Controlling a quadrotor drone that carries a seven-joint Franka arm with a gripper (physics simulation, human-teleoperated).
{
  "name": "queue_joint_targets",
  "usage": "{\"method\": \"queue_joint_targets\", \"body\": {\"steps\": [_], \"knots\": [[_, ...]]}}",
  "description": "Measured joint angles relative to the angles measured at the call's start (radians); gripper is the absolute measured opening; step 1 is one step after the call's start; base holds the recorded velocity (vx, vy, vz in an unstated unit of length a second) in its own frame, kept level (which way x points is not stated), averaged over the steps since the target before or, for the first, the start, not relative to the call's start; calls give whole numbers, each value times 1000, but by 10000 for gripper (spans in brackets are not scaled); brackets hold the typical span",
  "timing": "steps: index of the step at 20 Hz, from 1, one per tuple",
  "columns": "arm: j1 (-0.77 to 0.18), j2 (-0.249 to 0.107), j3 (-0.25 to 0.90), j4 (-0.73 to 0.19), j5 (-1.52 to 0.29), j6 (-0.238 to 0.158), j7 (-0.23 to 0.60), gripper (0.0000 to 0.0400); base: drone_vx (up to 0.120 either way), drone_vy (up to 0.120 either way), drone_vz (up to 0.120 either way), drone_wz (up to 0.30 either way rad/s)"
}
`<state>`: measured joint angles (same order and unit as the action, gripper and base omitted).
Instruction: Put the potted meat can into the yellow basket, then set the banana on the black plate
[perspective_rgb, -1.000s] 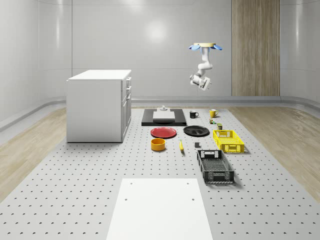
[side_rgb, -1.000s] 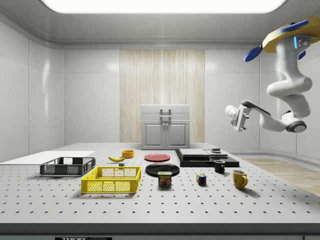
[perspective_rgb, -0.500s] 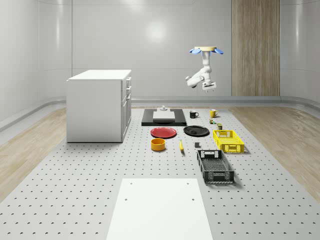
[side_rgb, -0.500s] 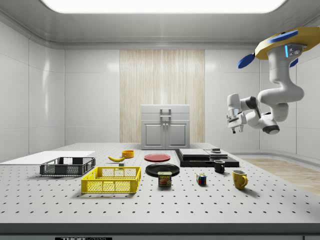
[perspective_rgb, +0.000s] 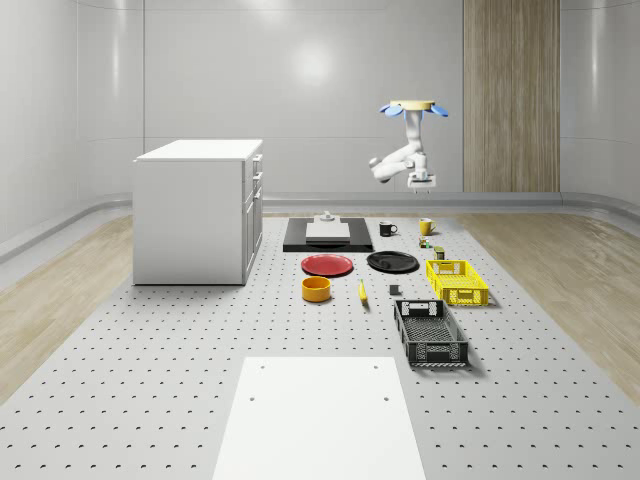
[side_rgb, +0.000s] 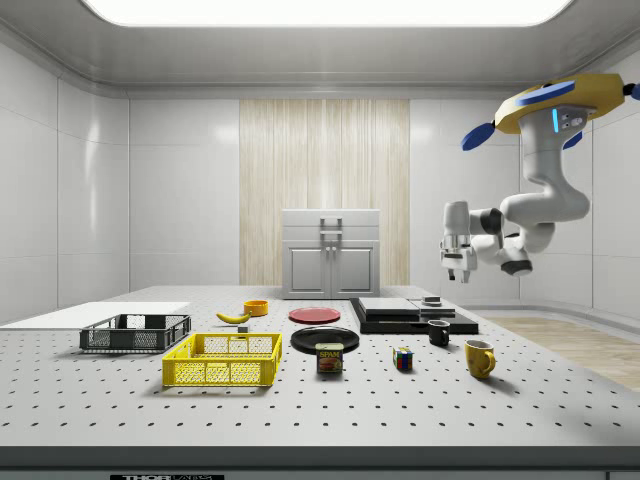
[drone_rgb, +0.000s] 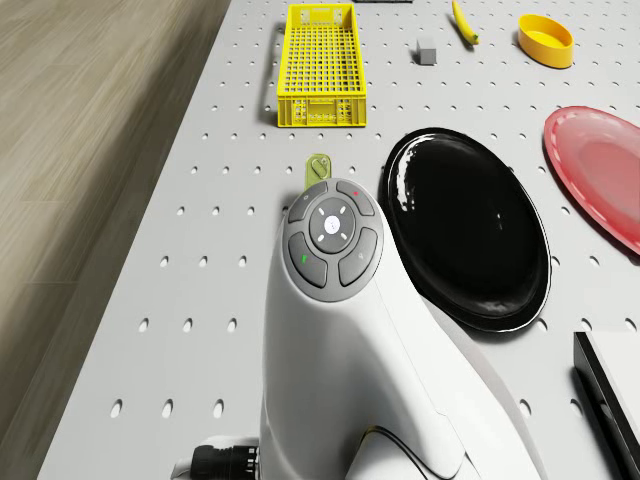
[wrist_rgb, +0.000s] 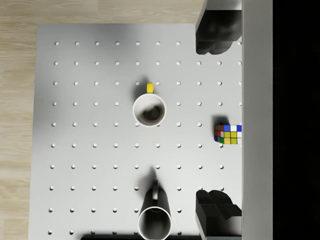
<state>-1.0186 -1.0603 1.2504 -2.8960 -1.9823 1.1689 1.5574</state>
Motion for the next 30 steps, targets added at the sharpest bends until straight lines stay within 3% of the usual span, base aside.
{"method": "queue_joint_targets", "body": {"steps": [6, 30], "knots": [[-27, -35, 18, 1, 11, 19, 21, 400, 120, 40, -40, 0], [-75, -156, 59, 9, 72, 124, 65, 400, 120, 0, -120, 0]]}}
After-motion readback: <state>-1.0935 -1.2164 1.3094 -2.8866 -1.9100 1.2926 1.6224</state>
